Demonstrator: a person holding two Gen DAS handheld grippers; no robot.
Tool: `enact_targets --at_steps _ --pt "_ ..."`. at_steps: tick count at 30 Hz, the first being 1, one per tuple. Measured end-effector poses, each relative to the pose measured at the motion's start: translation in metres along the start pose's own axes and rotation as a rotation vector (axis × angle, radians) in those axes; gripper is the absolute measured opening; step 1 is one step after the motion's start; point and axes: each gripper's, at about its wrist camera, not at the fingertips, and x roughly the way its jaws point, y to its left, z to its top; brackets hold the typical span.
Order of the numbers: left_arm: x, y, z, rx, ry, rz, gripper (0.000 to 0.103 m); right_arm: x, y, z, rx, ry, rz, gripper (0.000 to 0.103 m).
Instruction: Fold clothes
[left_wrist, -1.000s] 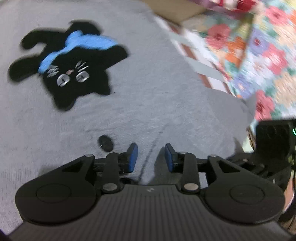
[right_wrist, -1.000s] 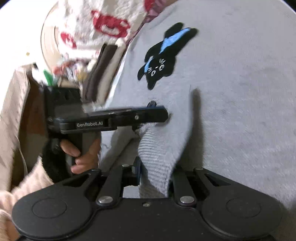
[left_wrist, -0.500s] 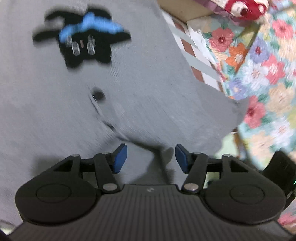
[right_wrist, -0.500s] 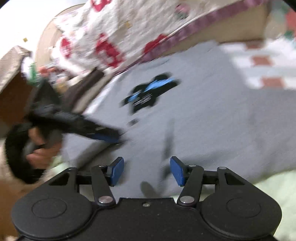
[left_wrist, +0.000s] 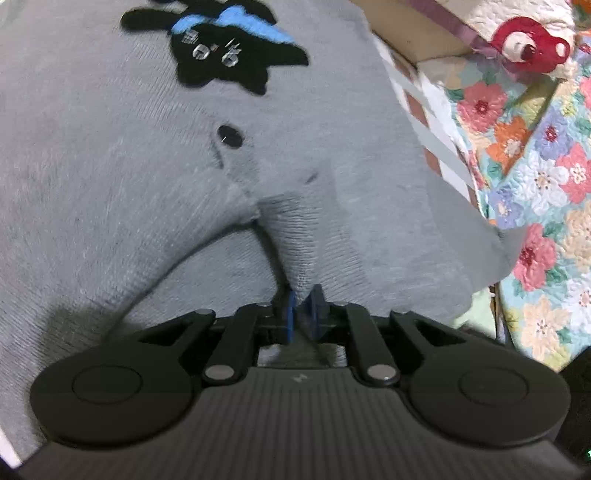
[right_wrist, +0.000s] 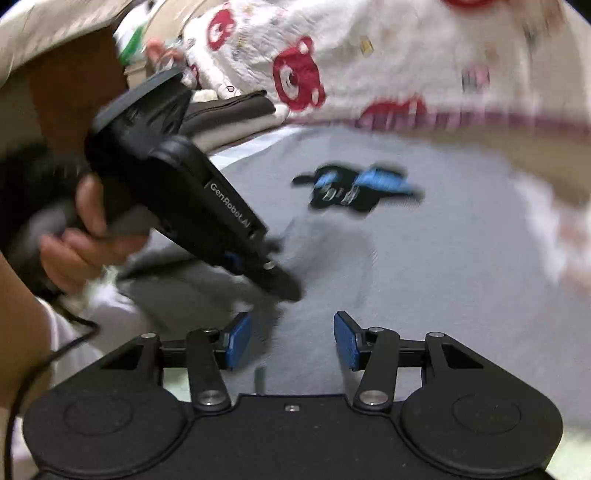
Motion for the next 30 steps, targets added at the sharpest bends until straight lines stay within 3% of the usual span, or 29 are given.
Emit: enact_targets --at_steps 2,4,7,11,14,17,22,27,30 --pt "-0.008 -0.001 -0.001 0.012 -0.012 -0.004 0.021 0.008 -0.005 -0.004 0.041 0.041 0.019 0.055" --pt "-0.021 -0.006 -0.002 0.05 -0.04 0.01 0.045 0.007 -0.001 -0.001 -0.002 0.052 0.002 0.056" --pt "-0.054 -0.009 -0.001 0.145 -0.122 0.088 0.055 0.005 -0.002 0.009 -0.04 0.051 0.001 0.056" --pt "-0.109 0.022 0.015 0.173 -0.233 0.235 0.055 0.01 -0.002 0.028 -0.048 0.027 0.008 0.058" --pt "-0.163 0.068 0.032 0.08 -0.316 0.368 0.055 0.021 0.007 0.047 -0.07 0.009 0.015 0.062" --pt "-0.225 0.131 0.047 -0.088 -0.424 0.479 0.062 0.032 0.016 0.067 -0.092 -0.01 0.022 0.063" --pt "-0.301 0.237 0.059 -0.307 -0.586 0.686 0.064 0.052 0.034 0.099 -0.139 -0.033 0.032 0.066" --pt "-0.331 0.322 0.057 -0.476 -0.69 0.753 0.064 0.075 0.069 0.125 -0.264 -0.033 0.028 0.067" --pt "-0.328 0.352 0.062 -0.49 -0.699 0.757 0.064 0.089 0.085 0.134 -0.296 -0.024 0.017 0.068"
